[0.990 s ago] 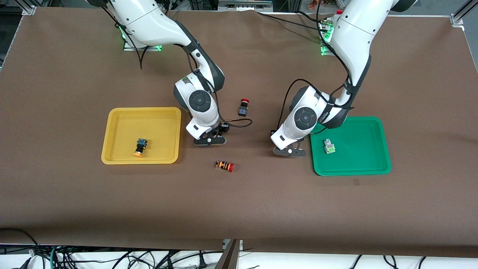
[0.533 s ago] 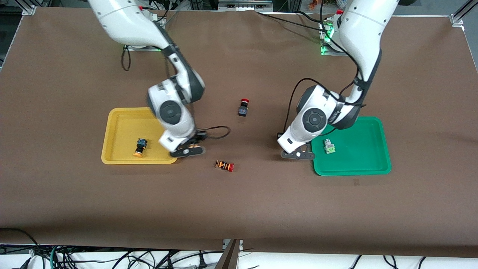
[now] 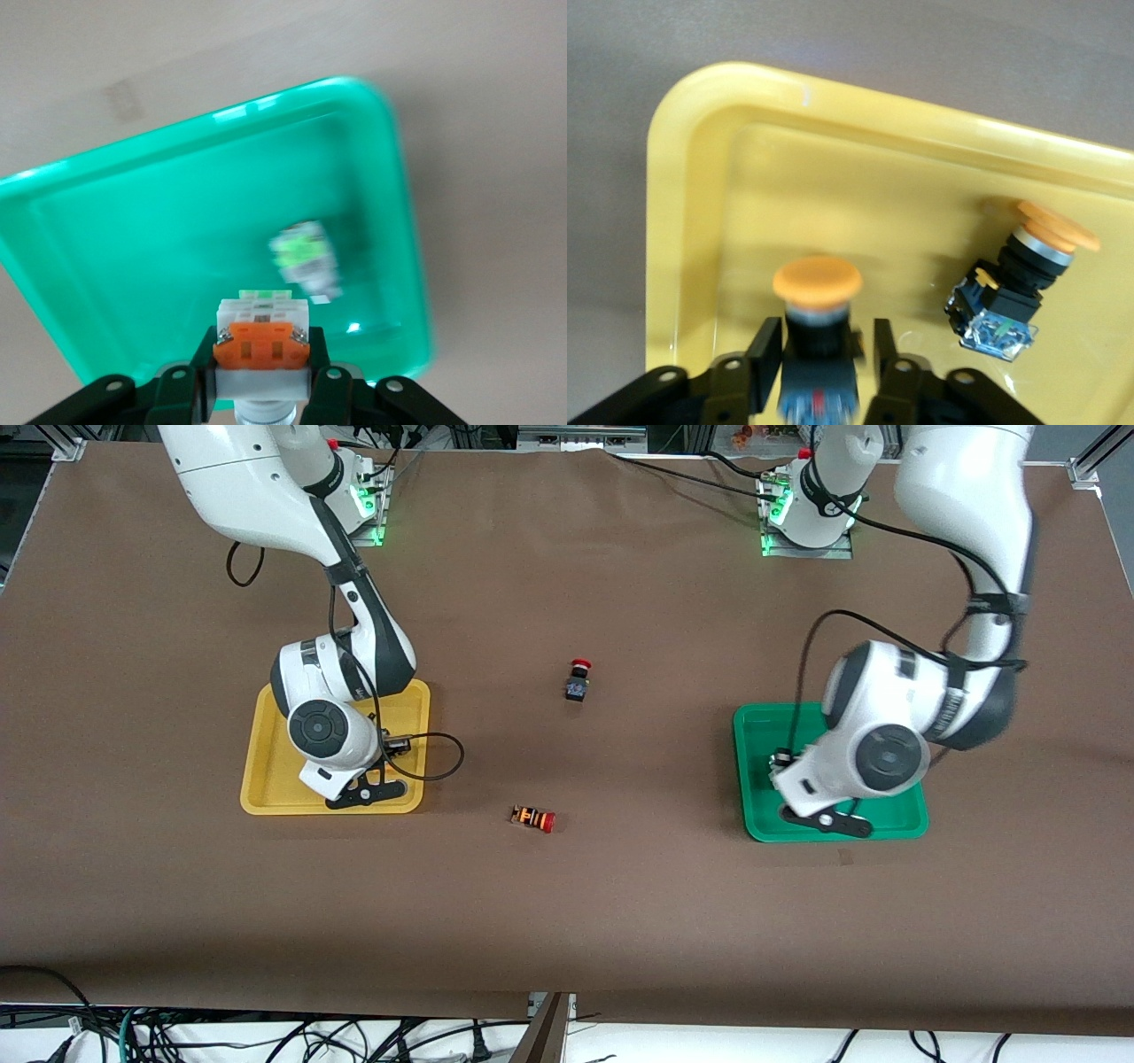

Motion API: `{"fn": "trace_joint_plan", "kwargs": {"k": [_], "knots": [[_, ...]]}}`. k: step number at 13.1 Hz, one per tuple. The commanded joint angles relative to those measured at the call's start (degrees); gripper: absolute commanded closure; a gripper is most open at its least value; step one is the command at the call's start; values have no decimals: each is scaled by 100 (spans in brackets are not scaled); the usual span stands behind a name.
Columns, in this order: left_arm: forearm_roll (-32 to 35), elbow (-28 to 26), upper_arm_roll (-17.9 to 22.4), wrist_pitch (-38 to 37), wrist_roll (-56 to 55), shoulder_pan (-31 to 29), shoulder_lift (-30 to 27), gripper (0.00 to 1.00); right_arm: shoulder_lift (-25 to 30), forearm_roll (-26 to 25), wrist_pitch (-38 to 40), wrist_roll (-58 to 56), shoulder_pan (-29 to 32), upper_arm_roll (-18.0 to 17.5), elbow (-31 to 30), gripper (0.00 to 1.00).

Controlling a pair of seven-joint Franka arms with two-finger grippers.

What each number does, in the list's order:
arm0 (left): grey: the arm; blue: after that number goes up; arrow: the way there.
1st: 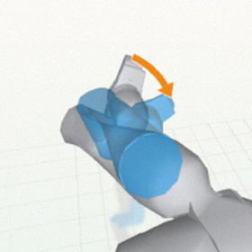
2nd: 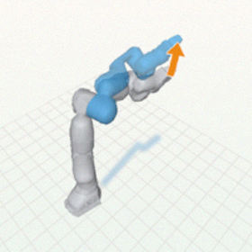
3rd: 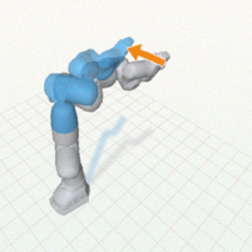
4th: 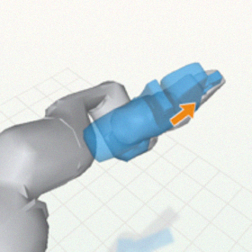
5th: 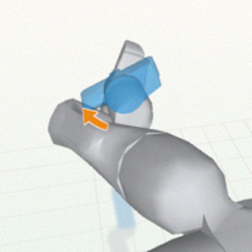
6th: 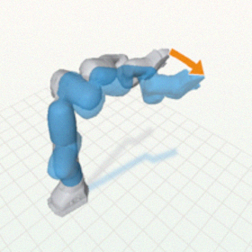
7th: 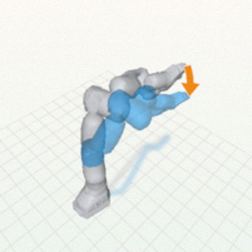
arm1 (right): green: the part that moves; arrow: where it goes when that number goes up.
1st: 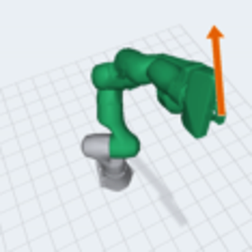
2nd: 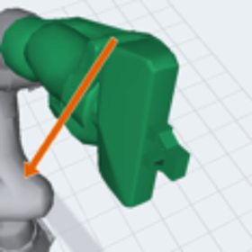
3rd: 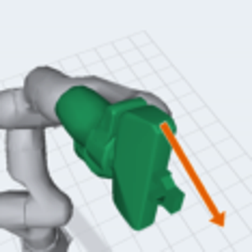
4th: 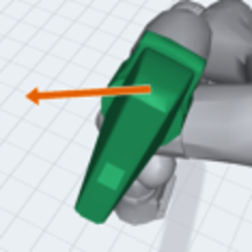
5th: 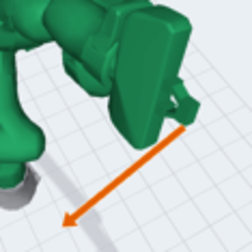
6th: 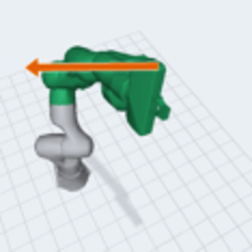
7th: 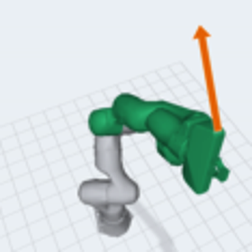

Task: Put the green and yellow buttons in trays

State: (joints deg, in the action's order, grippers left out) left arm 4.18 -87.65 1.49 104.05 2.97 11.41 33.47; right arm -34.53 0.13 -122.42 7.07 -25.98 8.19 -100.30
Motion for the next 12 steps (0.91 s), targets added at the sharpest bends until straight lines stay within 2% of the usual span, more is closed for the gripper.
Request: {"fn": "trace_joint_plan", "kwargs": {"k": [1, 2, 4, 5, 6, 7, 8, 10, 12], "knots": [[83, -592, -70, 770, 852, -384, 63, 90, 612, 22, 566, 31, 57, 235, 316, 0], [83, -926, -70, 1262, 984, -480, 54, 86, 770, 23, 979, 40, 223, 244, 623, 0], [83, -1315, -70, 1950, 1406, -718, 54, 79, 1488, -4, 1464, 101, 488, 139, 732, 0], [75, -1342, -70, 1996, 1425, -736, 80, 66, 1867, -21, 1762, 102, 671, -53, 732, 0], [75, -1343, -70, 1988, 1408, -745, 80, 16, 2184, -21, 2096, 76, 1047, -429, 732, 0], [75, -1325, -79, 1936, 1399, -745, 46, 0, 2457, -48, 2325, 40, 1564, -859, 732, 0], [75, -1264, -88, 1813, 1381, -736, -42, 0, 2712, -56, 2589, 49, 1935, -1124, 714, 0], [-4, -1194, -123, 1392, 1329, -701, -585, 0, 3100, -126, 2680, 58, 2228, -1136, 732, 0], [-22, -573, -132, 395, 1162, -657, -955, 0, 3293, -381, 2670, 49, 2308, -1127, 775, 0]]}}
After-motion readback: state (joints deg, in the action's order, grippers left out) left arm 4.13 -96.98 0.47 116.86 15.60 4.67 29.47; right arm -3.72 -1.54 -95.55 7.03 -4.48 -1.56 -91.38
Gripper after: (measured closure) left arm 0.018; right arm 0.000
